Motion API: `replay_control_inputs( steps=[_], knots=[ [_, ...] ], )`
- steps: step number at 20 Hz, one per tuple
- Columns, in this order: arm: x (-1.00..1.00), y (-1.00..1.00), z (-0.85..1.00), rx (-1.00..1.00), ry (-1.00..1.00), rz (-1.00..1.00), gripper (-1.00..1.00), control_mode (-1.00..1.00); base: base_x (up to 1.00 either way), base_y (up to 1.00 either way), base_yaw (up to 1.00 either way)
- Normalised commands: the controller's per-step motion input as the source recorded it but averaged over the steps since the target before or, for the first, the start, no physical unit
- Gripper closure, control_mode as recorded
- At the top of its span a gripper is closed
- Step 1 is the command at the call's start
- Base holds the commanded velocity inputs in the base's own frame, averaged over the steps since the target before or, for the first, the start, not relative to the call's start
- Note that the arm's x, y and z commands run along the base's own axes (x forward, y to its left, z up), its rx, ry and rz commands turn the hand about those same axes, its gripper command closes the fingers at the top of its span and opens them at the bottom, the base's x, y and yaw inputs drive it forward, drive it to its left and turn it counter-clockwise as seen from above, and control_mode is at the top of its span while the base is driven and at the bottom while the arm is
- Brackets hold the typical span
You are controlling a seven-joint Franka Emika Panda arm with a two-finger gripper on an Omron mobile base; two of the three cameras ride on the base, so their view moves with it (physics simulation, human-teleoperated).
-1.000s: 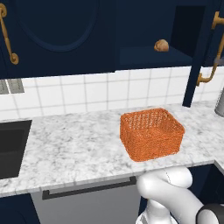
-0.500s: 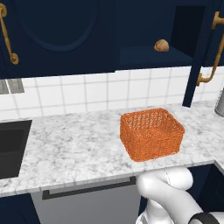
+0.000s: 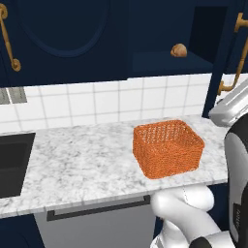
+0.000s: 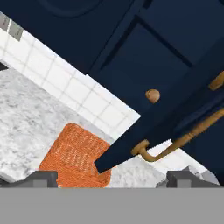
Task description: Open the cabinet, pick up the bread from the cabinet and place it in the basket. Then move the basket to the dining counter.
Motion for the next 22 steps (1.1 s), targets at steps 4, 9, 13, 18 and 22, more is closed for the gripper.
replay_control_inputs(
  steps=[4, 9, 13, 18, 22],
  knots=[
    [0.23, 0.94, -0.02, -0.59, 0.43, -0.22, -1.0, -1.0, 0.0, 0.0, 0.0],
    [0.97, 0.25, -0.35, -0.54, 0.44, -0.36, -1.0, -1.0, 0.0, 0.0, 0.0],
    [1.0, -0.39, -0.42, -0.49, 0.35, -0.41, -1.0, -1.0, 0.0, 0.0, 0.0],
    [0.89, -0.94, -0.1, -0.32, 0.32, -0.43, -1.0, -1.0, 0.0, 0.0, 0.0],
    [0.58, -1.0, 0.0, -0.11, 0.22, -0.48, -1.0, -1.0, 0.0, 0.0, 0.0]
  ],
)
